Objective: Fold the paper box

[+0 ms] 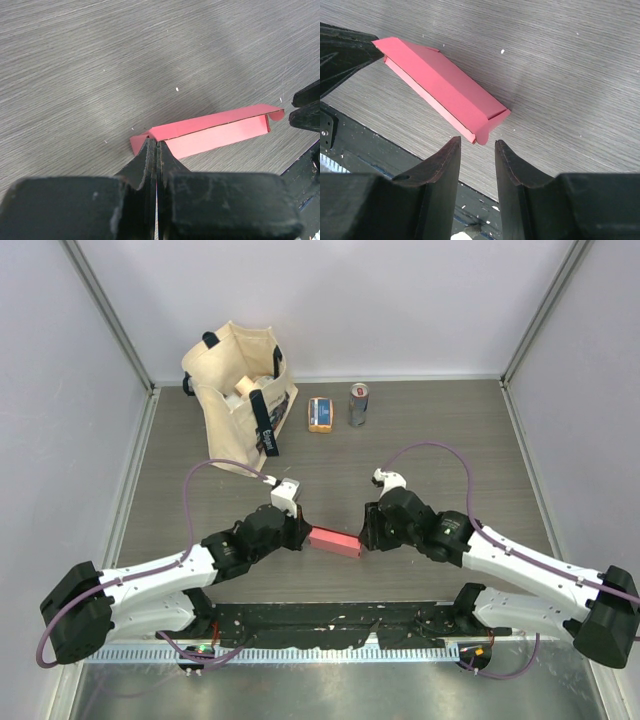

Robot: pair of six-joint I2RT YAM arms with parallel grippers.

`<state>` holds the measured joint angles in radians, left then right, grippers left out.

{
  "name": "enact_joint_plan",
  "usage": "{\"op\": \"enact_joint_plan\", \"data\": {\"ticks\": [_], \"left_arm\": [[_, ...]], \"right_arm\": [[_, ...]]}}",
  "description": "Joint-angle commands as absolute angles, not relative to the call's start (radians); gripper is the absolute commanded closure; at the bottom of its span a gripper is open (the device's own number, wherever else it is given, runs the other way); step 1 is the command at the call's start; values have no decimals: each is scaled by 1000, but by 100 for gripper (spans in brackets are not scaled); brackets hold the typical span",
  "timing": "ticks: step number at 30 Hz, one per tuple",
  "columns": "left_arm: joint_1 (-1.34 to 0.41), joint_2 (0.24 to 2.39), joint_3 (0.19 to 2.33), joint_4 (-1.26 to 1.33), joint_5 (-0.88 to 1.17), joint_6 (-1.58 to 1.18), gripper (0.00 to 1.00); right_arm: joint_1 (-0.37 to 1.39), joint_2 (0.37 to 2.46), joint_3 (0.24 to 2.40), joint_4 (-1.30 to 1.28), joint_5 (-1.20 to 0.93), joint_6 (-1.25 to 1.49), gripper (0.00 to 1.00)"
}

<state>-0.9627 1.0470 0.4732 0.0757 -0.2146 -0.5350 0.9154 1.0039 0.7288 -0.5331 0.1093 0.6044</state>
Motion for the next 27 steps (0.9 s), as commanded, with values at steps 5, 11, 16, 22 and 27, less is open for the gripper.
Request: {"op": "enact_joint_plan", "data": {"ticks": [5, 11, 16, 22, 27], "left_arm": [[-976, 1043, 491, 51, -232, -529, 100], [-976, 1043, 486, 54, -236, -526, 100], [-977, 1046, 489, 57, -233, -525, 100], [-977, 1054, 492, 57, -230, -523, 100], [-979, 1052, 492, 57, -229, -523, 100]], "right_arm": [[922, 1037, 732, -454, 89, 597, 63], [925, 1052, 729, -468, 101, 594, 75], [931, 1054, 727, -499, 107, 588, 71], [939, 1054, 730, -494, 103, 595, 82], [940, 1063, 733, -471, 87, 620, 87]]}}
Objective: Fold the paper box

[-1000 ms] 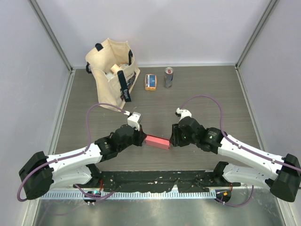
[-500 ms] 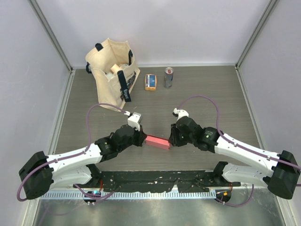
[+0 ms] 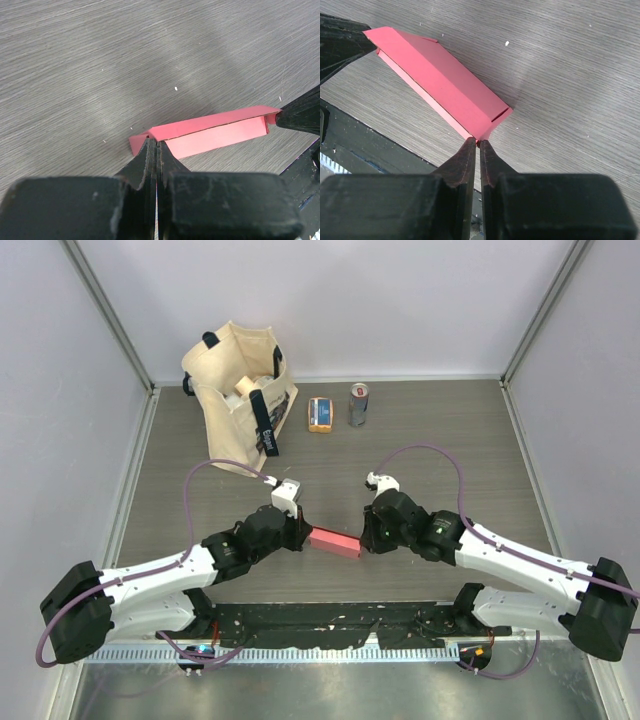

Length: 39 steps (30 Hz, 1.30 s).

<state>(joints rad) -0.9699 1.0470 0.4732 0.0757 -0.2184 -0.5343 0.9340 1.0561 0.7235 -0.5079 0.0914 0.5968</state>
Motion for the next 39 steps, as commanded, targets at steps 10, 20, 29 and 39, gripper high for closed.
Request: {"op": "enact_joint_plan", "data": {"ticks": [10, 20, 29, 39], "left_arm": [[-989, 1051, 492, 57, -233, -526, 100], [-1000, 1046, 485, 58, -236, -531, 100], [-1008, 1043, 479, 64, -241, -534, 100], [-1011, 1051, 472, 71, -244, -535, 100]], "right_arm": [[942, 1028, 716, -405, 77, 787, 98], [897, 993, 631, -292, 32, 922, 98], [847, 930, 591, -265, 22, 974, 99], [818, 913, 535, -172, -66, 1060, 98]]}}
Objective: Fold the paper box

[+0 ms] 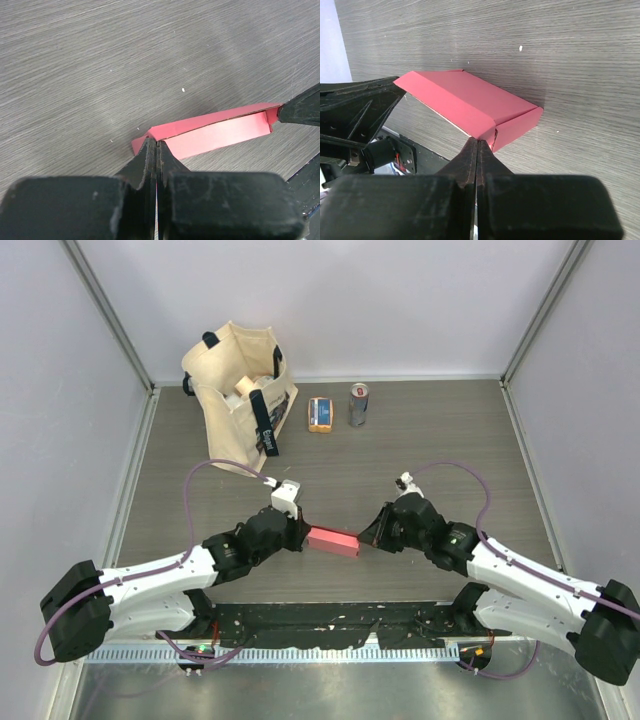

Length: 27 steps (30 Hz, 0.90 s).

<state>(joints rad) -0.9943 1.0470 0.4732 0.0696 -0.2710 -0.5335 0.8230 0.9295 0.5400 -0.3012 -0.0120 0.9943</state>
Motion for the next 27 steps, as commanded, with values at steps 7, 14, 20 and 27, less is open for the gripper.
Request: {"op": "enact_joint_plan", "data": {"ticks": [7, 14, 20, 27], "left_arm": [[-1012, 1039, 465, 74, -250, -538, 100], [-1012, 1031, 460, 67, -255, -538, 100], [-1014, 1028, 457, 64, -252, -534, 100], [-1014, 1026, 453, 64, -252, -532, 100]], "right_arm": [[818, 904, 545, -268, -15, 979, 98], [815, 897, 554, -299, -37, 898, 98], [815, 926, 574, -357, -41, 738, 98], [815, 972, 588, -413, -37, 632, 98]]}}
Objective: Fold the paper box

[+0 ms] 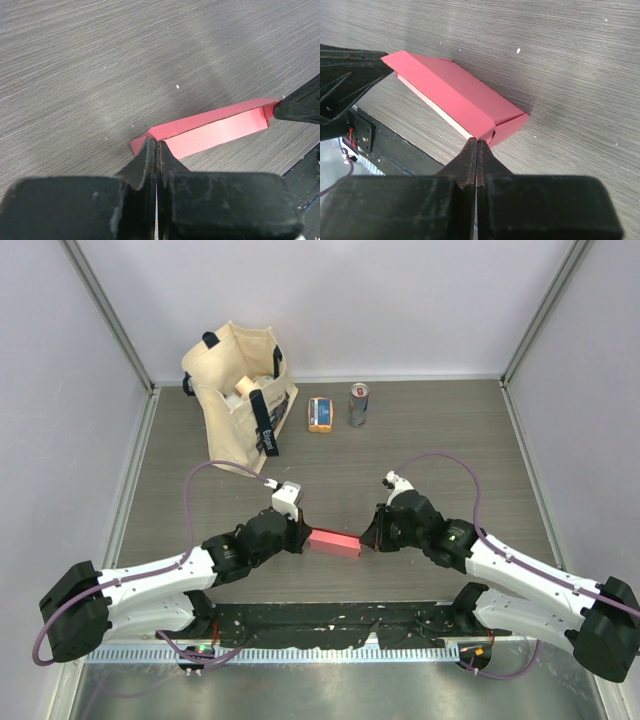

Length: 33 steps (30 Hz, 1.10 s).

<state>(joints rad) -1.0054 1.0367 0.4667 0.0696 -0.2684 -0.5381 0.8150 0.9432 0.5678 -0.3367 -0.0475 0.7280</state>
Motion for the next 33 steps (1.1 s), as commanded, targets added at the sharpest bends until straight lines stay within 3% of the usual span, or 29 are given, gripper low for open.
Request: {"op": "enact_joint_plan", "data": {"ticks": [1, 8, 9, 10, 17, 23, 33], "left_arm": [[-1014, 1029, 453, 64, -252, -532, 100], [-1014, 1035, 457, 64, -252, -532, 100], [-1014, 1035, 459, 63, -252, -532, 100], [-1014, 1037, 459, 63, -252, -532, 100], [-1014, 1040, 462, 64, -250, -534, 100], [-1014, 1043, 462, 64, -250, -534, 100], [-1014, 1037, 462, 64, -247, -532, 100]], "right_arm": [[815, 977, 583, -411, -41, 618, 98], [815, 965, 609, -420, -19, 646, 96], [815, 950, 615, -420, -14, 655, 90], [815, 943, 626, -422, -12, 663, 77], [821, 927, 626, -373, -58, 707, 63], [827, 957, 621, -322, -87, 724, 63], [830, 1000, 608, -284, -81, 758, 72]]}}
